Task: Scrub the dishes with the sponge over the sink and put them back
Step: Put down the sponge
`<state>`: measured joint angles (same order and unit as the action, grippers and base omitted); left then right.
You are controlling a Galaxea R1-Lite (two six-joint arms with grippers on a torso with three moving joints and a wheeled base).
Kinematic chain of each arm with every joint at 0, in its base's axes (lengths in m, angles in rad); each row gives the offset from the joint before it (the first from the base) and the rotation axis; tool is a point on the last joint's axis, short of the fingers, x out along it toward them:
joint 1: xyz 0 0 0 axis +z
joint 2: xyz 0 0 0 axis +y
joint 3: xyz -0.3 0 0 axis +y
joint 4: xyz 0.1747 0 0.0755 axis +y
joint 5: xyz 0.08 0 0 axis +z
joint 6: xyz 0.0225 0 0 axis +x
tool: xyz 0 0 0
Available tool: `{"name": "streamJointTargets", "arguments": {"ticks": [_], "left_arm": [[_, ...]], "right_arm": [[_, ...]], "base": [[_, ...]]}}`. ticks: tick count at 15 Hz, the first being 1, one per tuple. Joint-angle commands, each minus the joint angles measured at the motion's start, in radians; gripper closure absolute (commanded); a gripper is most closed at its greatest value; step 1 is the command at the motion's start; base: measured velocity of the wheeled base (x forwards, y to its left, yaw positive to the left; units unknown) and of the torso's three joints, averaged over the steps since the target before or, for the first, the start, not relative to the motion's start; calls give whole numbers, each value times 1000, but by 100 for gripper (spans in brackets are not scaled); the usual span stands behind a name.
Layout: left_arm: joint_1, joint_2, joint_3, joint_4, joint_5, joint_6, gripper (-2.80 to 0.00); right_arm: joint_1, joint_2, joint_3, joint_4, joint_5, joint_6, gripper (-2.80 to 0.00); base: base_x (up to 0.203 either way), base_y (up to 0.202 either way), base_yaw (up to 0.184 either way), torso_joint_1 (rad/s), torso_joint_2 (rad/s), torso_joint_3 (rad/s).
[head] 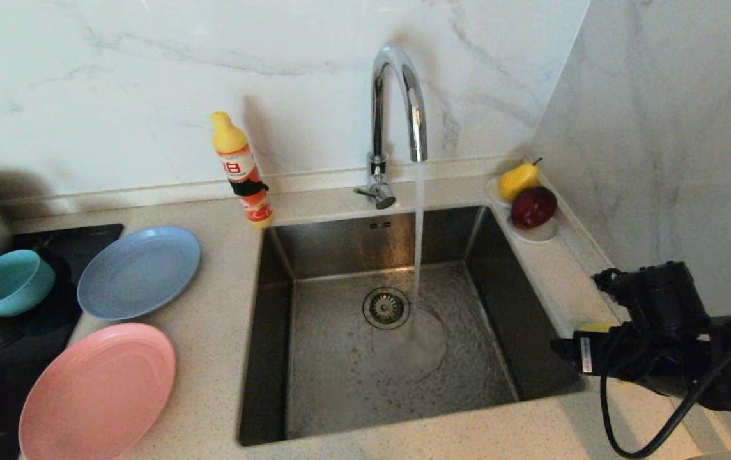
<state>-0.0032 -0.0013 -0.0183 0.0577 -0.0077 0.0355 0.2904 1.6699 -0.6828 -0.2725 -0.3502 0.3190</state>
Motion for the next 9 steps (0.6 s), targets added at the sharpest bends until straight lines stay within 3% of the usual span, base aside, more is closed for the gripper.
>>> {"name": "streamJointTargets", "arguments": {"ticks": [1,6,9], "left_arm": [[0,1,0,1,0,0,0],[0,1,0,1,0,0,0],[0,1,0,1,0,1,0]], "right_arm": [[0,-34,-6,-2,-8,-6,-280],[-1,-58,-13,-5,-12,-11,-280],[2,-128,-23,-7,-15,-104,-280]], "base": [[0,0,0,0,0,0],[0,0,0,0,0,0],[0,0,0,0,0,0]]}}
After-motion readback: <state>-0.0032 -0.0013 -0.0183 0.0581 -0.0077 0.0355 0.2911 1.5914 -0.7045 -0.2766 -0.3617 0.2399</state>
